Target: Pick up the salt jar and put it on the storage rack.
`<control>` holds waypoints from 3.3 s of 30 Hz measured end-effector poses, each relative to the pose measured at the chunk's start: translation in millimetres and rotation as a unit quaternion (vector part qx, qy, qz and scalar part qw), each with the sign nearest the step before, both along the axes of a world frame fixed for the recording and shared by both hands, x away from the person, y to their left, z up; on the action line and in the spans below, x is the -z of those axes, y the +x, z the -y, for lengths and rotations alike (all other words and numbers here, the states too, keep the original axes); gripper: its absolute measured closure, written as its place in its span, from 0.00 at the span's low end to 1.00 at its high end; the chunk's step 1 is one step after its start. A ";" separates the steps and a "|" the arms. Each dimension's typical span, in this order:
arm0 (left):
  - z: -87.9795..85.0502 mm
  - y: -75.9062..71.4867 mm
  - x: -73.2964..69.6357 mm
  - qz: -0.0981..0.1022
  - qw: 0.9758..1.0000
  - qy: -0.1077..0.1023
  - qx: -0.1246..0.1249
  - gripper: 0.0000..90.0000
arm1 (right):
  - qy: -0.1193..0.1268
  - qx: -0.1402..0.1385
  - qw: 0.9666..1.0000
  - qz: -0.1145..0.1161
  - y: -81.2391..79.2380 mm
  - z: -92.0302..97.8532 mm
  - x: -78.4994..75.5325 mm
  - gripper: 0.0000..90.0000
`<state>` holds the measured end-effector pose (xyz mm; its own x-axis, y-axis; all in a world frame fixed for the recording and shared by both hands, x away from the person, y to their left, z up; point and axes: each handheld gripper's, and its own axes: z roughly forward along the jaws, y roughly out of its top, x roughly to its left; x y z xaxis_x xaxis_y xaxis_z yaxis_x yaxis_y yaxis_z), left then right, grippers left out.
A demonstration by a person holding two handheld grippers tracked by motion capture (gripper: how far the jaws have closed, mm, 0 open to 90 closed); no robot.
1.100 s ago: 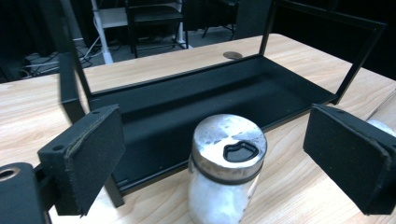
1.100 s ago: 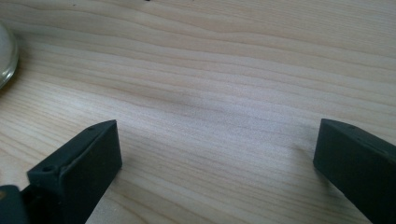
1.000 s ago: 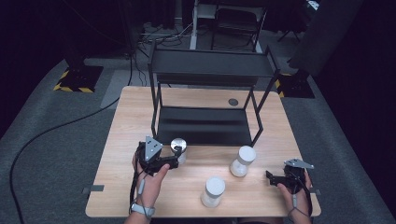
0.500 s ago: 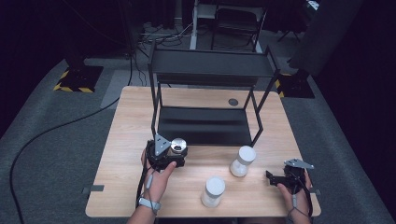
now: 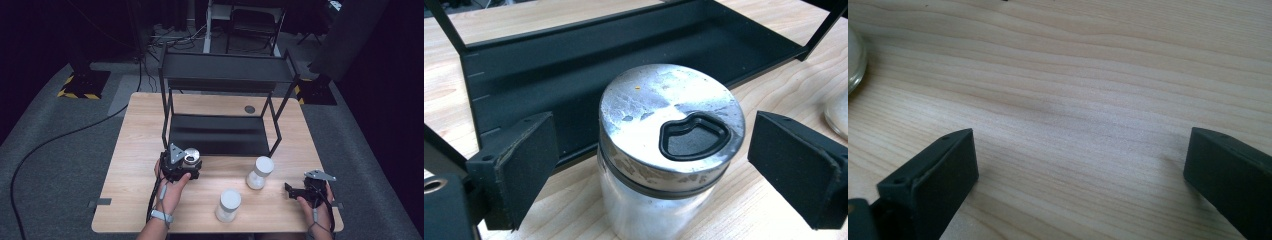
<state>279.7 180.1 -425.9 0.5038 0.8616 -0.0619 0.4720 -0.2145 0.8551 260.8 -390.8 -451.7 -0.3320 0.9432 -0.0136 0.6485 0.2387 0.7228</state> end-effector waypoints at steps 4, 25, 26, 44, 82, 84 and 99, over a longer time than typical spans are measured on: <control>3.8 7.6 0.7 -0.015 1.000 0.011 0.005 0.08 | 0.000 0.000 1.000 0.000 0.0 0.0 0.0 0.01; 20.1 15.2 2.7 -0.023 0.998 0.052 0.007 0.33 | 0.000 0.000 1.000 0.000 0.1 0.1 0.0 0.01; 20.1 15.2 2.7 -0.023 0.998 0.052 0.007 0.33 | 0.000 0.000 1.000 0.000 0.1 0.1 0.0 0.01; 20.1 13.0 -17.4 0.006 0.999 0.035 -0.012 0.33 | 0.001 0.000 1.000 0.000 0.5 0.1 0.0 0.01; 18.7 65.4 -26.6 0.027 0.999 0.013 -0.039 0.33 | 0.000 -0.002 1.000 -0.001 1.1 0.0 -0.2 0.00; 20.4 70.2 -25.6 0.022 0.999 0.018 -0.039 0.33 | 0.000 -0.002 1.000 -0.001 1.0 -0.1 -0.2 0.00; 32.3 95.9 -15.6 0.003 0.999 0.031 -0.028 0.33 | 0.000 -0.003 1.000 -0.001 1.0 0.0 -0.2 0.00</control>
<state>375.5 147.7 -410.3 0.4556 0.8902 -0.0044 0.4800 -0.2415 0.8434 261.8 -390.7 -451.5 -0.3375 0.9412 -0.0138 0.6479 0.2429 0.7220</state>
